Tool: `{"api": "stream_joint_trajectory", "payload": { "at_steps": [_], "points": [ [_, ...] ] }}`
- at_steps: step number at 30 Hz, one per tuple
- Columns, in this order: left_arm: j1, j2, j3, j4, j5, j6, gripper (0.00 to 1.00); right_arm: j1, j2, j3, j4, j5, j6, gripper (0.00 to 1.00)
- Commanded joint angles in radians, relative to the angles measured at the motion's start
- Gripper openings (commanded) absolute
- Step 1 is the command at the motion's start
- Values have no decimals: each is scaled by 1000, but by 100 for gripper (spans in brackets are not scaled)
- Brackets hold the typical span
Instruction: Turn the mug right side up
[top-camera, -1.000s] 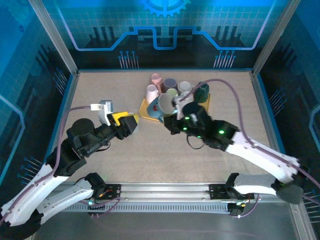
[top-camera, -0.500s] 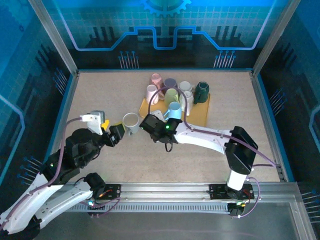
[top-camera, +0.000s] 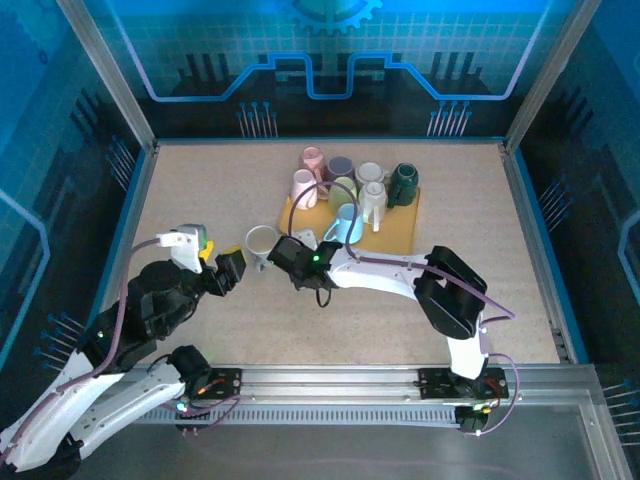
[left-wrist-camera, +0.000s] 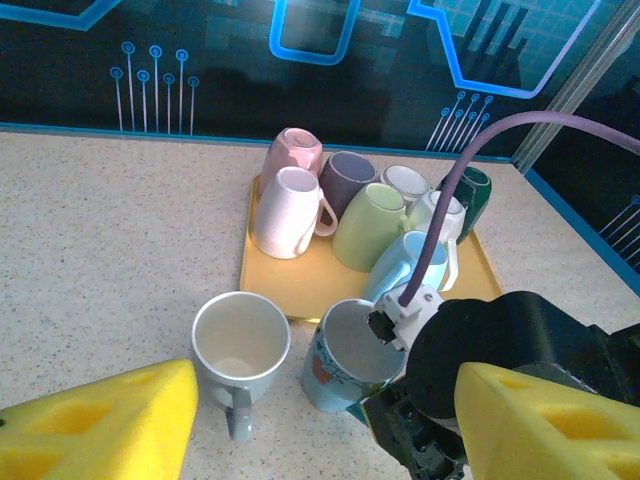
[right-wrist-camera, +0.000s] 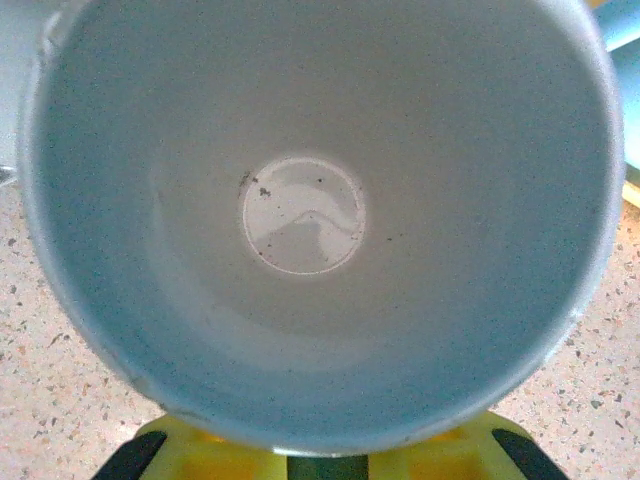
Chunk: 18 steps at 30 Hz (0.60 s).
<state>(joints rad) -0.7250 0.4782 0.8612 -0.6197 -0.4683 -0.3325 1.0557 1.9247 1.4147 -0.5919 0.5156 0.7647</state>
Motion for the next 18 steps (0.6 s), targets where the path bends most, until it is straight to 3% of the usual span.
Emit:
{"api": "stream_joint_trajectory", "payload": {
  "at_steps": [1, 18],
  "points": [
    [-4, -10, -16, 11, -15, 25, 70, 11, 13, 59, 9, 32, 27, 2],
    [-4, -7, -19, 17, -19, 33, 70, 10, 49, 58, 59, -20, 31, 21]
  ]
}}
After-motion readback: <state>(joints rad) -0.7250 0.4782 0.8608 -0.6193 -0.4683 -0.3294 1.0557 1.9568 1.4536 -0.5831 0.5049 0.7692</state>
